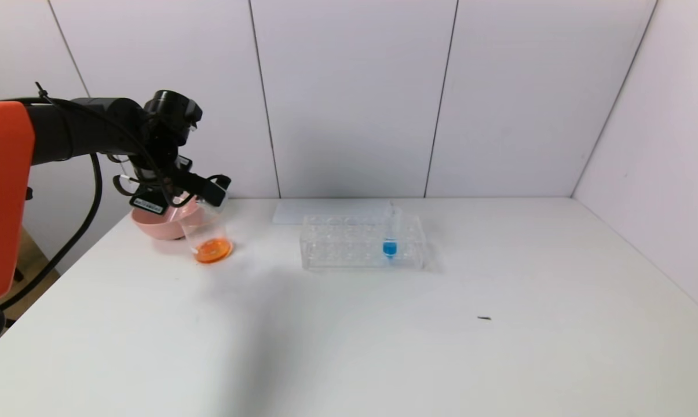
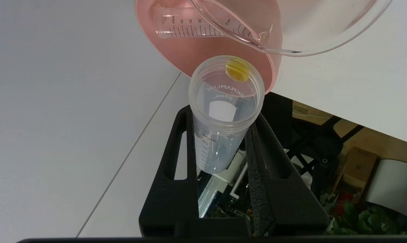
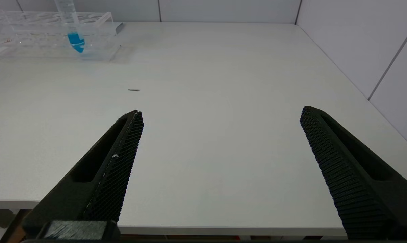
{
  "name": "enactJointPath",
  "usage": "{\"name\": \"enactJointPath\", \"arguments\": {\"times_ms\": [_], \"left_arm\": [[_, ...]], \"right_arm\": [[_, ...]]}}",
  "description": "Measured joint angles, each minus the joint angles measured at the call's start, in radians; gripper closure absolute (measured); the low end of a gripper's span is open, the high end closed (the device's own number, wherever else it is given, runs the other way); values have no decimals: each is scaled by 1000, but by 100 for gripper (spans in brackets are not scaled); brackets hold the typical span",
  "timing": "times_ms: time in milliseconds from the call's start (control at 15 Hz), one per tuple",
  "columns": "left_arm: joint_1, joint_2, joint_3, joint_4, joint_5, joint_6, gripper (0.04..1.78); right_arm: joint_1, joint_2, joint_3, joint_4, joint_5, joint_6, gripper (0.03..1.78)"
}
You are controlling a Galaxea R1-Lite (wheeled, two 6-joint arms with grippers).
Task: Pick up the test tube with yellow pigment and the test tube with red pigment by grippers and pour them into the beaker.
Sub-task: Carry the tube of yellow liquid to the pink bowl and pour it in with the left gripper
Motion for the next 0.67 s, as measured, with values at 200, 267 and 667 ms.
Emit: {"name": "enactJointPath", "arguments": {"times_ms": [200, 267, 667], "left_arm": [[-1, -8, 0, 4, -10, -11, 138], [-1, -12, 1, 6, -15, -19, 138], [0, -27, 1, 13, -85, -111, 138]], "right_arm": [[0, 0, 0, 0, 0, 0, 11], [0, 0, 0, 0, 0, 0, 11], [0, 0, 0, 0, 0, 0, 11]]}}
